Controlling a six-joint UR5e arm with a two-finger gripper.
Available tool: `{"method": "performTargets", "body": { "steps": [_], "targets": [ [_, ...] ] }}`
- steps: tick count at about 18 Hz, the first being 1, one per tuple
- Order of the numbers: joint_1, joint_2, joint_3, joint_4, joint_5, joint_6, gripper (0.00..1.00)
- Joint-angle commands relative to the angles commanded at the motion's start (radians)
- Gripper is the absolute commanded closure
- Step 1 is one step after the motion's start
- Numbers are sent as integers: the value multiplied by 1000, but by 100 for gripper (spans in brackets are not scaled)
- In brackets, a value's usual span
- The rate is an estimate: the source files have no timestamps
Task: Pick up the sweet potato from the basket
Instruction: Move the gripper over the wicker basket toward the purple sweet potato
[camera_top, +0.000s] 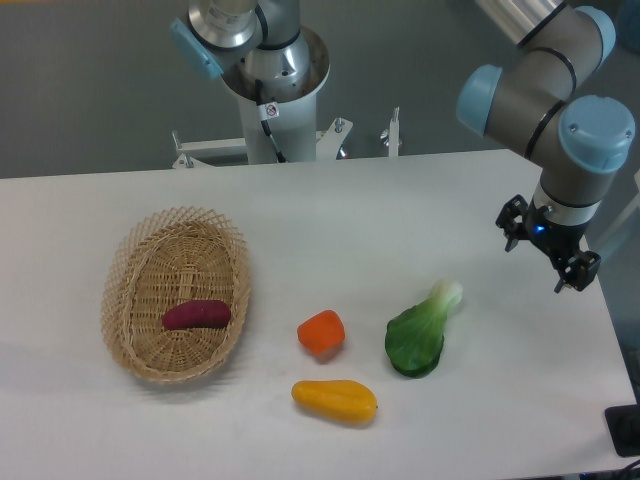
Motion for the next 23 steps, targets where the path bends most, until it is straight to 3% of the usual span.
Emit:
{"method": "performTargets", "body": {
  "steps": [6,13,23],
  "targets": [
    [-9,17,-14,-6,-37,-20,0],
    [-78,63,-72,-5,-119,-228,0],
    [-362,72,-118,11,-130,-523,0]
  ]
}}
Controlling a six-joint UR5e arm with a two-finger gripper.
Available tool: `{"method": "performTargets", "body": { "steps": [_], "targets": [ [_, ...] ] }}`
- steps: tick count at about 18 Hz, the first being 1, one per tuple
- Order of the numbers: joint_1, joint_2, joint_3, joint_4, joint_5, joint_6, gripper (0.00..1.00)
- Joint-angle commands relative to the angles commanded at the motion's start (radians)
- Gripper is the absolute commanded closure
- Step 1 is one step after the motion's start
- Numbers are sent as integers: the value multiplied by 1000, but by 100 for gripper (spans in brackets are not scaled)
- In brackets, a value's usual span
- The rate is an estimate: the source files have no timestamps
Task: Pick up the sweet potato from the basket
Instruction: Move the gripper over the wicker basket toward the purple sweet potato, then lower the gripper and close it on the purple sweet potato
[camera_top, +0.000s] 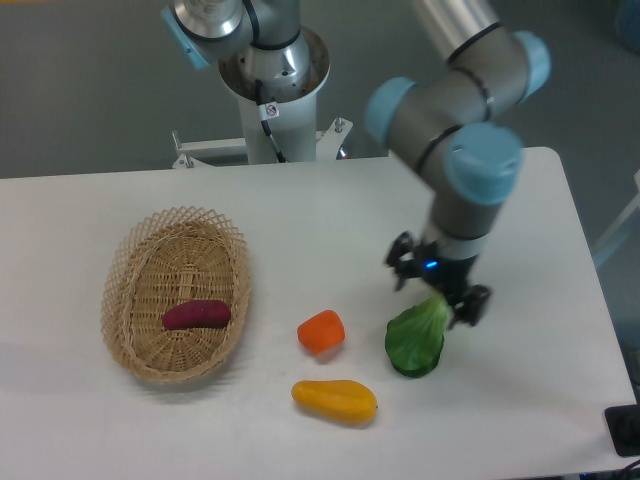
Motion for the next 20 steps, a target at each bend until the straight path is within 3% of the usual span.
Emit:
{"method": "performTargets", "body": {
  "steps": [4,10,20],
  "targets": [
    [-123,57,-87,21,0,-51,0],
    [-270,104,-222,129,8,-137,0],
    [-390,5,-235,199,51,-213,0]
  ]
}}
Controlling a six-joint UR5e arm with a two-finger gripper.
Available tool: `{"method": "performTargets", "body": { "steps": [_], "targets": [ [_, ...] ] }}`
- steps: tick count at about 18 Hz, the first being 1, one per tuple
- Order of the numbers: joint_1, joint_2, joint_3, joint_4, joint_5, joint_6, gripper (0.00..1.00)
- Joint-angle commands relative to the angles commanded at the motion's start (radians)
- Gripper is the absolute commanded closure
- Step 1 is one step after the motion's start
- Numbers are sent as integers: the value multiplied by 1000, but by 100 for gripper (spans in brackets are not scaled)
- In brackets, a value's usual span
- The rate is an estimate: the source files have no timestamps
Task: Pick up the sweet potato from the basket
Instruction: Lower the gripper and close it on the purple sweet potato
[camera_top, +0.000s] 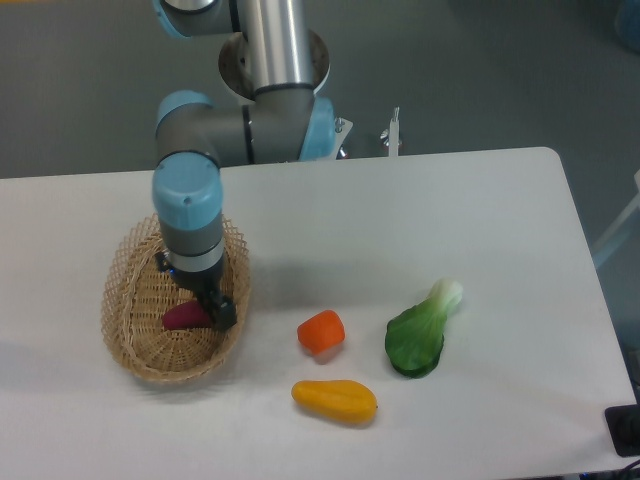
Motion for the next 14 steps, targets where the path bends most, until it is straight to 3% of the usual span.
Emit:
{"method": "performTargets", "body": {
  "steps": [10,12,14],
  "targets": [
    [-9,-46,-17,32,26,-2,0],
    [-11,-58,-17,46,37,-3,10],
    [-14,-60,-17,49,55,-15,32]
  ]
}}
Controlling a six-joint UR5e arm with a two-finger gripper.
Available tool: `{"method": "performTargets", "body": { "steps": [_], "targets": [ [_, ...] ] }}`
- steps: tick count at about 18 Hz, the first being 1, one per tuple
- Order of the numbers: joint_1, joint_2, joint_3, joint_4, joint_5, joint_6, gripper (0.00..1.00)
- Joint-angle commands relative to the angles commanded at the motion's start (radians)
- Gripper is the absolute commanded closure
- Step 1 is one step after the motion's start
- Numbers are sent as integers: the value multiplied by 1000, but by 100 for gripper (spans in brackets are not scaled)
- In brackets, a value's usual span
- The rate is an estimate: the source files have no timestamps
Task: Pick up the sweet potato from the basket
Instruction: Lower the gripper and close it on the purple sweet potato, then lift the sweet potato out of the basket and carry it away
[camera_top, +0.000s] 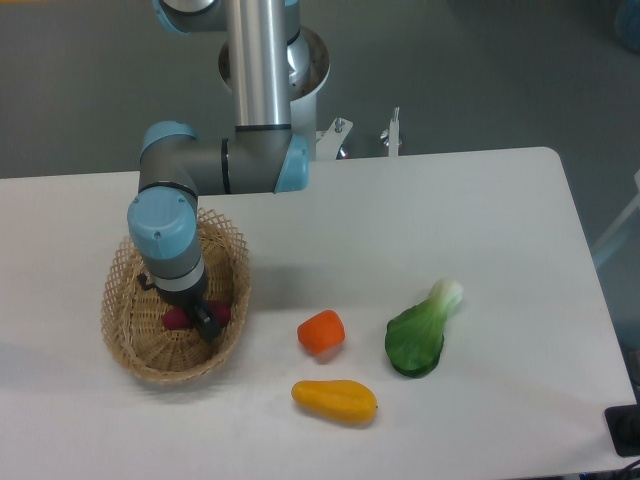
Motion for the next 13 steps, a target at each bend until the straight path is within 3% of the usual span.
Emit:
{"method": "performTargets", "body": {
  "steps": [2,5,9,13],
  "targets": [
    [-8,0,2,0,5,-11,55],
    [-6,18,2,-5,9,-11,79],
    [1,52,5,-21,6,-11,80],
    [63,118,5,-58,-3,-11,80]
  ]
}}
